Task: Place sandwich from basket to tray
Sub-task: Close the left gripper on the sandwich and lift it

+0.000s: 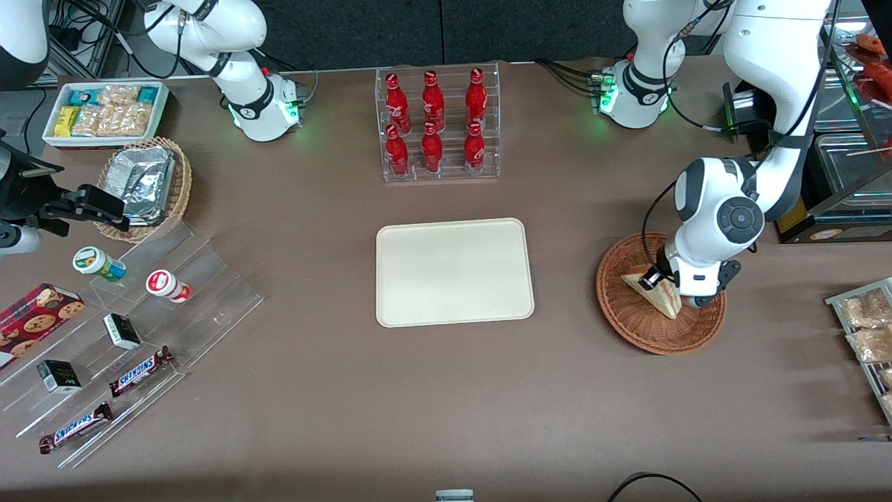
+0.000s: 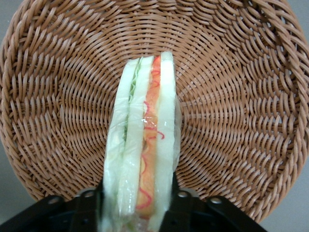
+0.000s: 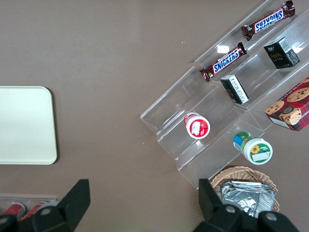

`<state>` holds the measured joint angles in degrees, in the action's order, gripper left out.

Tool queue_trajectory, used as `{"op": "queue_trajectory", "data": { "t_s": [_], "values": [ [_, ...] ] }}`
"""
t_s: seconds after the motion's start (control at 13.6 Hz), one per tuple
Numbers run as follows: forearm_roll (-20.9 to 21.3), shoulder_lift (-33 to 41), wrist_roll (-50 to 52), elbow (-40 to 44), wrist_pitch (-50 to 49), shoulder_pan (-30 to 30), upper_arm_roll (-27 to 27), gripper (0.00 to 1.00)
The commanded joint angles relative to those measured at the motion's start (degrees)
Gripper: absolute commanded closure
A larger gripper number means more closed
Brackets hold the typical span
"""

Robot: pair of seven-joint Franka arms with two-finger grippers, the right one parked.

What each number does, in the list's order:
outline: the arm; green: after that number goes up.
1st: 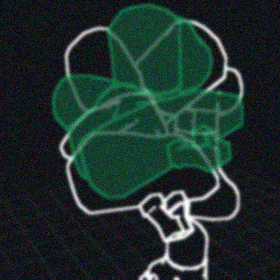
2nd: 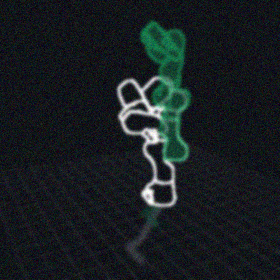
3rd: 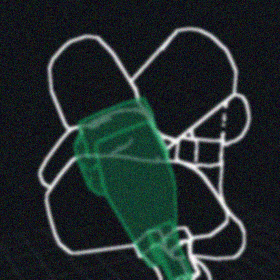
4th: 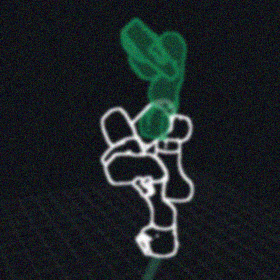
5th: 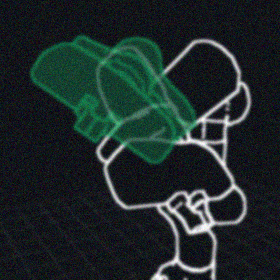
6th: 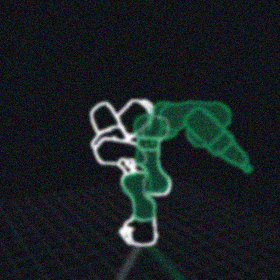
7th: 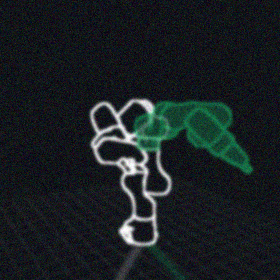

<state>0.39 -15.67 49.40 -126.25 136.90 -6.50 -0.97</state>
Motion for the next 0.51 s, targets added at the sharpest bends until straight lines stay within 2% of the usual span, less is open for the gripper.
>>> {"op": "queue_trajectory", "data": {
  "t_s": [0.0,0.44],
  "values": [
    [0.22,1.07,1.05,0.04,-2.15,-0.27,0.26,0.90],
    [0.40,5.99,0.52,4.77,-16.99,-0.62,0.09,0.91]
  ]
}}
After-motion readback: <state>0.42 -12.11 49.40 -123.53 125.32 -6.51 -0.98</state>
